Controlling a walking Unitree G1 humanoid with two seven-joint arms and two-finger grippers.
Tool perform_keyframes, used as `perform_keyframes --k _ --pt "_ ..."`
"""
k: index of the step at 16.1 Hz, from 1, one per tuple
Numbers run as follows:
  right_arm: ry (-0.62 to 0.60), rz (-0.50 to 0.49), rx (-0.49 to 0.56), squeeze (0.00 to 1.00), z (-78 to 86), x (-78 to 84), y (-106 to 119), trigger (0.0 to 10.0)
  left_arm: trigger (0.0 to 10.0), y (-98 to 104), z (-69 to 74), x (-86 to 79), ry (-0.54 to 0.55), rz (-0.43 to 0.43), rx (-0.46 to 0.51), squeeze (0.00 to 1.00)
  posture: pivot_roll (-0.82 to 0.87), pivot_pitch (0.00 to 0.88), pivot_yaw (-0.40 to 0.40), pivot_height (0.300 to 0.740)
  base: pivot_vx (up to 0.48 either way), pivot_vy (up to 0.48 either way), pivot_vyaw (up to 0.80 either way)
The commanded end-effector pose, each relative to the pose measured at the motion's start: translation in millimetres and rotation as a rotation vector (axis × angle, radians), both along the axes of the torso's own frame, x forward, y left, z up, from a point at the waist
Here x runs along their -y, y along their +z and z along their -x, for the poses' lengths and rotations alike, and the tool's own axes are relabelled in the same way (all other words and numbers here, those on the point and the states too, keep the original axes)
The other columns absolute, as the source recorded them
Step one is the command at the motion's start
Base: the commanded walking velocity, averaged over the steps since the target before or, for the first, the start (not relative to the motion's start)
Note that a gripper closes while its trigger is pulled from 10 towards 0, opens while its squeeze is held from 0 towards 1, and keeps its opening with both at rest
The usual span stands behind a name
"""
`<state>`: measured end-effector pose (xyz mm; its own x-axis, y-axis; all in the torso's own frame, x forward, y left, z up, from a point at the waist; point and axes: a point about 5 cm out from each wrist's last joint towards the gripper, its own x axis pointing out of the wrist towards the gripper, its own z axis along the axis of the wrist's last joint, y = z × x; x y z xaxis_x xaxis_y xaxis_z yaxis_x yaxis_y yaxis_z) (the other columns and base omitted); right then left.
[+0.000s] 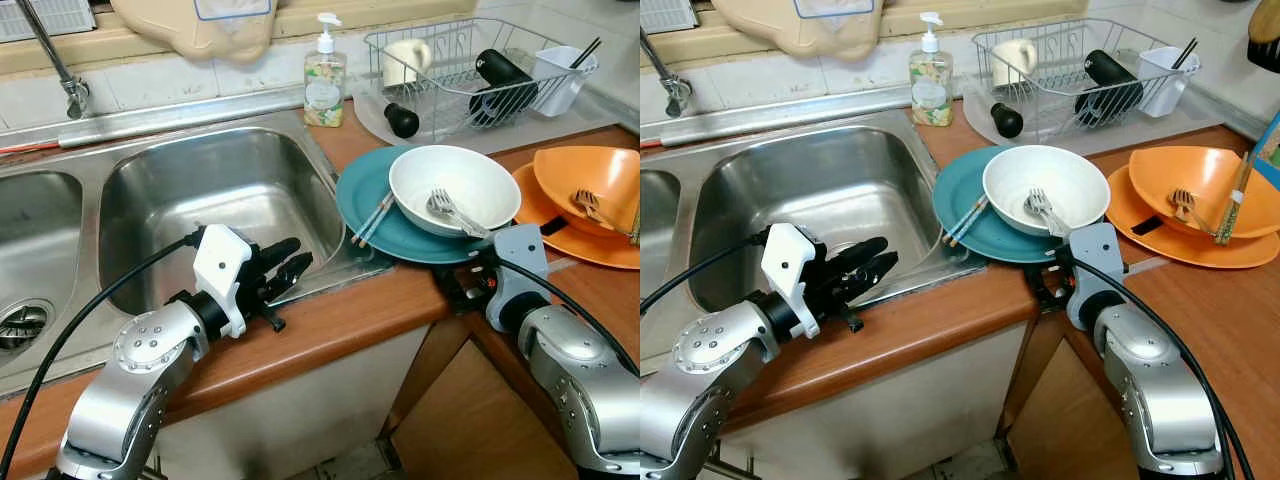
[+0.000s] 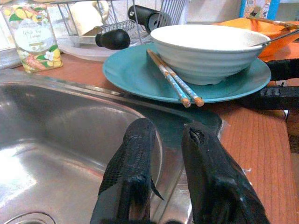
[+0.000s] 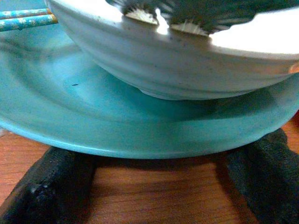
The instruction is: Kitchen organization
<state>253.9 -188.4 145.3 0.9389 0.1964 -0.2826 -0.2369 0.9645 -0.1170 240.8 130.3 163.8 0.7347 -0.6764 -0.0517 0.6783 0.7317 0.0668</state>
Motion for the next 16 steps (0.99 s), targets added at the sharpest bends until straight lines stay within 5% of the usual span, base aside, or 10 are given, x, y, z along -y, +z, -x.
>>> perform_keyframes --k 1,9,13,14,15,16 --pt "0.031 -0.02 0.044 0.0 0.6 -2.1 8 10.0 10.0 4 0.3 0.6 -0.004 -0.016 0.025 0.0 -0.11 0.0 0.026 0.74 0.0 0.0 0.0" --pt "0.136 0.01 0.086 0.0 38.0 32.6 22 10.0 10.0 2 1.9 3.0 -0.019 -0.011 0.009 0.0 -0.12 0.0 0.035 0.74 0.0 0.0 0.0" --pt "0.021 -0.028 0.145 0.0 55.7 65.0 46 10.0 10.0 2 3.4 6.3 -0.044 0.031 -0.036 0.0 -0.14 0.0 0.042 0.74 0.0 0.0 0.0" --pt "0.018 -0.044 0.167 0.78 58.6 66.8 50 10.0 10.0 2 3.7 7.4 -0.054 0.036 -0.05 0.0 -0.14 0.0 0.042 0.74 0.0 0.0 0.0" --pt "0.034 -0.077 0.192 1.0 62.5 67.4 55 10.0 10.0 1 5.3 10.0 -0.081 0.048 -0.073 0.0 -0.14 0.0 0.042 0.74 0.0 0.0 0.0" --pt "0.036 -0.09 0.207 1.0 63.5 67.6 57 10.0 10.0 1 5.3 10.7 -0.087 0.052 -0.075 0.0 -0.15 0.0 0.046 0.74 0.0 0.0 0.0"
